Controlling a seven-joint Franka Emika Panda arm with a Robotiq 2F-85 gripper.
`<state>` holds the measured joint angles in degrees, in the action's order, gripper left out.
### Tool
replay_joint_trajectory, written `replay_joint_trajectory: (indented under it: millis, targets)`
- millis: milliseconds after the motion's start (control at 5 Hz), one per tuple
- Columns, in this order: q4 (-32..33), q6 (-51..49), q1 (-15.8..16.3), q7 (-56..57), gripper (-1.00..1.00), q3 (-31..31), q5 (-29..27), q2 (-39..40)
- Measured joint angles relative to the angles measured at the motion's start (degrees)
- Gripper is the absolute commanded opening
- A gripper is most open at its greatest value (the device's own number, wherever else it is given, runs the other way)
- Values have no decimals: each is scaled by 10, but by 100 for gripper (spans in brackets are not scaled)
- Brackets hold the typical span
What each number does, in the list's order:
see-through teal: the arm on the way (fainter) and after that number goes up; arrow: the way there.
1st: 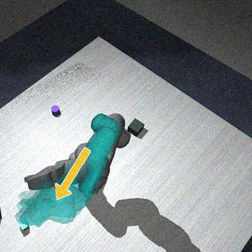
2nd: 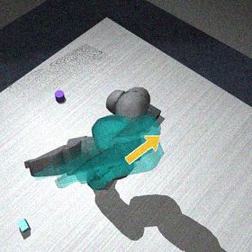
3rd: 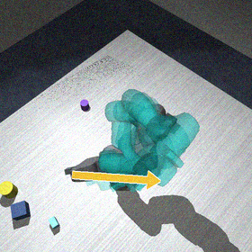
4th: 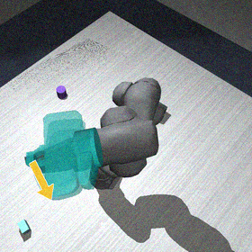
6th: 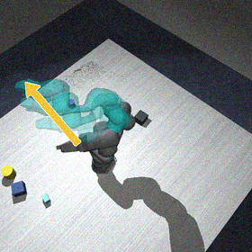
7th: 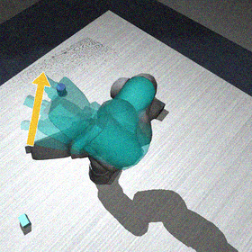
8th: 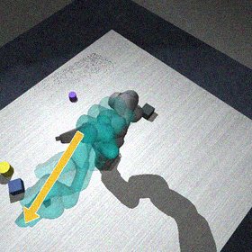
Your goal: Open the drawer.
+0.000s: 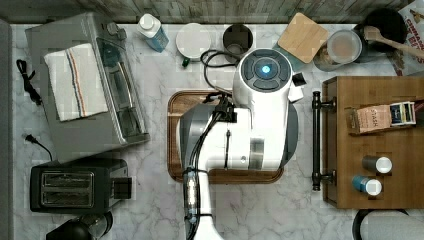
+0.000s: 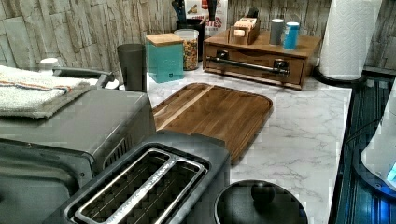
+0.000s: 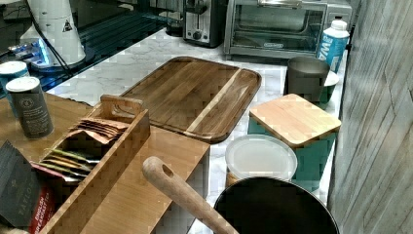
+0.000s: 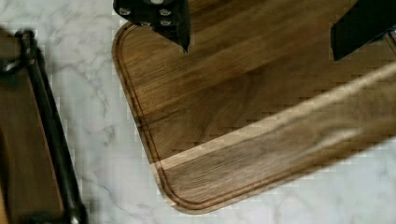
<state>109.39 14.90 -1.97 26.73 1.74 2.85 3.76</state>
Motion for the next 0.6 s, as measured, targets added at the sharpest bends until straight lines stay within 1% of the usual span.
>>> replay_joint_trajectory:
  millis: [200, 400, 600]
  targets:
    - [21, 9, 1, 114, 100, 4, 28, -1]
    - [46, 44, -17, 217, 100, 2, 32, -1]
    - [78, 106, -31, 282, 100, 22, 32, -5]
